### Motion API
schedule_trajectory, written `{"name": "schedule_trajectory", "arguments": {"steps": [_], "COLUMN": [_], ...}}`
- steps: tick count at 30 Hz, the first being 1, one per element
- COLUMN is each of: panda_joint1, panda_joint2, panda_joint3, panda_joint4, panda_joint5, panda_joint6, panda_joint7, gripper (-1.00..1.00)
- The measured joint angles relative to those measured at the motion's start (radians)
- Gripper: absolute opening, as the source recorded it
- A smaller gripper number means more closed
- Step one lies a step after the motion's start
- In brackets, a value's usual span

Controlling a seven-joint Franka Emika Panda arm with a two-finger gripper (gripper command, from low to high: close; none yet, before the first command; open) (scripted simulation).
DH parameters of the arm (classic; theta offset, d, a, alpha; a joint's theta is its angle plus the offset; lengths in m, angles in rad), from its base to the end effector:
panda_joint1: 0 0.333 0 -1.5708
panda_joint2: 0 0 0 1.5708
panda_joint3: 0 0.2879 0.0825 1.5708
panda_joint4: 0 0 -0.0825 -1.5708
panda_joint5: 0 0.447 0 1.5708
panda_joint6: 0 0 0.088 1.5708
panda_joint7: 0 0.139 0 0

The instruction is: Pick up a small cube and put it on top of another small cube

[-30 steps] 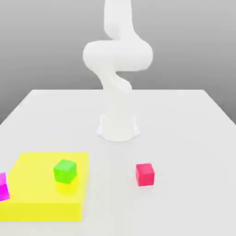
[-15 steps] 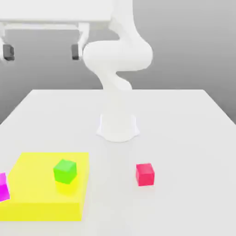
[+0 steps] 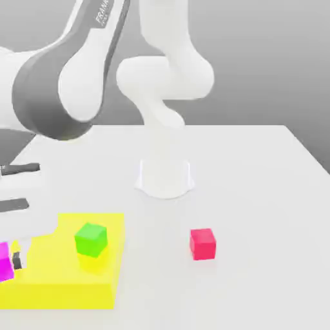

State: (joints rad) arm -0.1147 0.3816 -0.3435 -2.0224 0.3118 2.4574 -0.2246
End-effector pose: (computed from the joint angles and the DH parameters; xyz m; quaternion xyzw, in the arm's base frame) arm 0.5788 -0.2845 0.1743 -0.9742 0.2177 -0.0544 0.0240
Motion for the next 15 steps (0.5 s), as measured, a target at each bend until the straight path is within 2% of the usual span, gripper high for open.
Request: {"name": "schedule_trajectory", "arguments": {"steps": [5, 8, 9, 15], "panda_joint1": [-0.072, -0.104, -0.114, -0.119], "panda_joint2": [0.168, 0.276, 0.305, 0.319], "panda_joint3": [0.009, 0.04, 0.052, 0.057], "panda_joint4": [0.04, 0.069, 0.076, 0.08], "panda_joint5": [-0.005, 0.03, 0.04, 0.046], "panda_joint6": [0.04, 0.107, 0.128, 0.135], "panda_joint7": [-0.116, -0.156, -0.164, -0.169], "gripper": [0.0, 0.0, -1.0, -1.0]}}
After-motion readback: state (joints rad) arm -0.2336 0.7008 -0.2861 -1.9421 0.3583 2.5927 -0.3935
